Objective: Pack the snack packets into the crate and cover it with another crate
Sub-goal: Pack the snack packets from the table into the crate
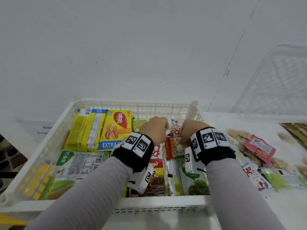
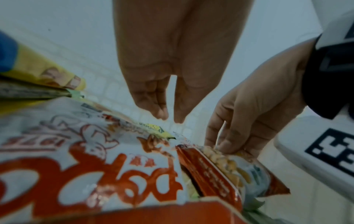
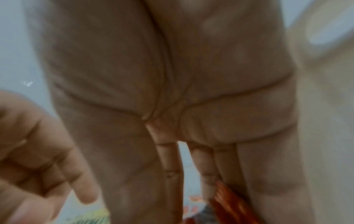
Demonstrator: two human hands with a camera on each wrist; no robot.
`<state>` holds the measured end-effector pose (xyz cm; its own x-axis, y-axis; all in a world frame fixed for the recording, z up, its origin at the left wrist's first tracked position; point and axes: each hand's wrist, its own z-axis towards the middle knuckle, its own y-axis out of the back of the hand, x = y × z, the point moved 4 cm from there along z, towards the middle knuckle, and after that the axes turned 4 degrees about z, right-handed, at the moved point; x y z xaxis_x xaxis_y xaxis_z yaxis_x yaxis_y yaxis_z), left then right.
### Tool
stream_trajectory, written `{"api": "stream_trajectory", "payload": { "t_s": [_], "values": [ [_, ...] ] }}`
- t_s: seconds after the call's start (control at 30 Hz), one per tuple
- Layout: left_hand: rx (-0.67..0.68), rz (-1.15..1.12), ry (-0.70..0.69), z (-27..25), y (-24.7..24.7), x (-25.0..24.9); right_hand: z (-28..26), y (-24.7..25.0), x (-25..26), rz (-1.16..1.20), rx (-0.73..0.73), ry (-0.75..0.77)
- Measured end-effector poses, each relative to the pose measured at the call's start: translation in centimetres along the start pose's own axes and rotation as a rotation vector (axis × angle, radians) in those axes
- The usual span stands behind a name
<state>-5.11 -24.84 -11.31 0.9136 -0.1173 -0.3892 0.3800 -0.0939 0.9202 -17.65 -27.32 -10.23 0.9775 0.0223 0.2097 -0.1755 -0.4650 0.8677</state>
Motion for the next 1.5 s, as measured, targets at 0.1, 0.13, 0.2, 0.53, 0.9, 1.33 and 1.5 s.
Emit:
{"api": "stream_trajectory", "payload": {
  "t_s": [0.1,0.13,0.2,0.53,0.9,1.33,1.5],
  "values": [
    [0.034,0.220,-0.008,0.2,-0.6,0.7,-0.2,-0.1,0.4,0.014,-0.061,-0.035],
    [0.095,0.275,-0.001,0.1,-1.1,0.9,-0.4,0.1,0.7,0.027,-0.143,-0.033],
    [0.189,0.350,0.012,0.0,-1.9,1.1,-0.8,0.5,1.3,0.043,-0.368,-0.004],
    [0.367,0.378,0.117,-0.4,-1.5,1.3,0.9,-3.6,2.7,-0.040,-0.089,-0.030],
    [0.382,0.401,0.174,-1.2,-1.3,1.8,2.0,-4.7,1.1,-0.146,-0.105,0.062],
    [0.319,0.358,0.038,-0.5,0.7,0.2,-1.1,-0.7,2.5,-0.017,-0.032,0.173],
    [0.112,0.165,-0.004,-0.6,5.3,-2.3,-4.8,3.5,2.1,-0.073,-0.110,0.246]
  ]
}}
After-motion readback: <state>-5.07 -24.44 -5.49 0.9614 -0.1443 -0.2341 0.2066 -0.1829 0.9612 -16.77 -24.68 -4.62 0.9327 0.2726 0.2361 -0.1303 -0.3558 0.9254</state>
